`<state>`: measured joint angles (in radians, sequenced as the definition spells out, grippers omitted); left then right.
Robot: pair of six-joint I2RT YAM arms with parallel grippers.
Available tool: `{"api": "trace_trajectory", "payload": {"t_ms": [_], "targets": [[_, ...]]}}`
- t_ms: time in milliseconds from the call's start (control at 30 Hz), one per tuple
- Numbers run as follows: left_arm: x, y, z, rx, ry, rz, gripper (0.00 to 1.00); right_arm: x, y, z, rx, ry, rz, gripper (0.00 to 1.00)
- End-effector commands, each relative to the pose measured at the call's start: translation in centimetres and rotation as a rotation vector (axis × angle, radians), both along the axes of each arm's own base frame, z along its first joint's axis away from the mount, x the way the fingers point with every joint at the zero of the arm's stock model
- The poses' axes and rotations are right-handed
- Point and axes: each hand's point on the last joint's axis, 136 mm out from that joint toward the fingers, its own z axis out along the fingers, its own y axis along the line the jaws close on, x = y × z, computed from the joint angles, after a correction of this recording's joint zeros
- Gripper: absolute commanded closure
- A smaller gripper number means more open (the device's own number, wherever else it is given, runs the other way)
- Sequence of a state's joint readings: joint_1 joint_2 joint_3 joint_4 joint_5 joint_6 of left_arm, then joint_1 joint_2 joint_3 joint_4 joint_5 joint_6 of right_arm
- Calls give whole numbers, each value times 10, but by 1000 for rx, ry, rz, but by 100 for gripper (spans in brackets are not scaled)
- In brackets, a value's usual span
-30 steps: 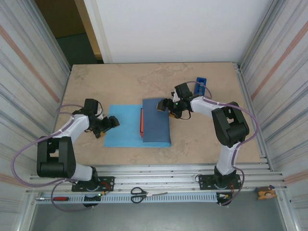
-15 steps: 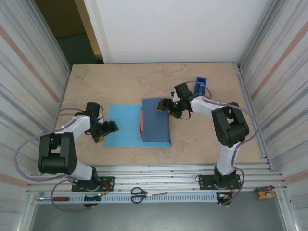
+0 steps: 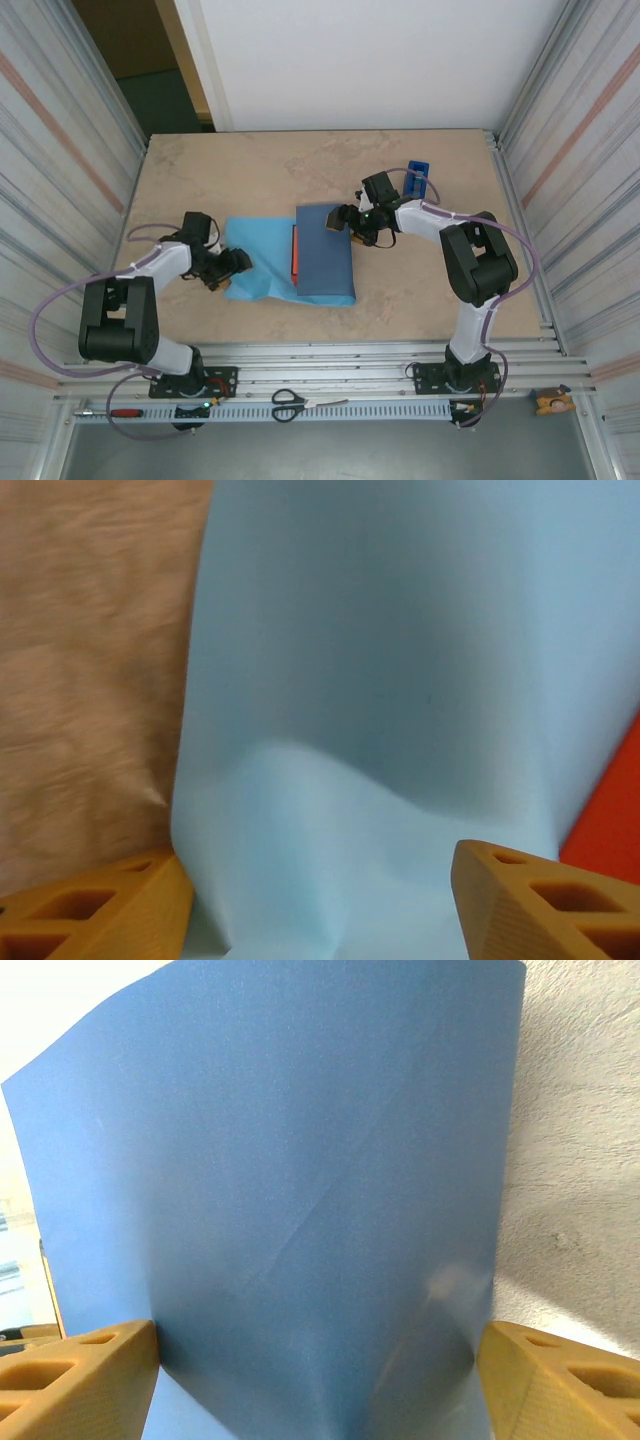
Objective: Wrap the gift box in paper
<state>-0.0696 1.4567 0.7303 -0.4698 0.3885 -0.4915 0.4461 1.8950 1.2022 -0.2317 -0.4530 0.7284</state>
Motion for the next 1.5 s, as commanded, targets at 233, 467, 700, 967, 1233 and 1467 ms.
{"api": "trace_trajectory", "payload": {"t_ms": [233,467,700,967,1233,1467], "targets": [[32,-12,20,-166,-132,-12,21,-35,-25,-46,-165,162,-5,19],[45,-28,29,-336,-174,-55,27,-36,-25,-47,-164,168,-5,19],[49,-30,26,-374,-182,-54,28,-37,-25,-47,-163,167,-5,19],[68,-41,39,-498,-241,-97,21,-36,-24,-46,-158,165,-4,19],[99,-35,44,-444,-296,-119,18,-35,-25,-47,-162,169,-4,19],[115,-32,40,-435,-295,-128,17,-35,-25,-47,-163,171,-5,19]]}}
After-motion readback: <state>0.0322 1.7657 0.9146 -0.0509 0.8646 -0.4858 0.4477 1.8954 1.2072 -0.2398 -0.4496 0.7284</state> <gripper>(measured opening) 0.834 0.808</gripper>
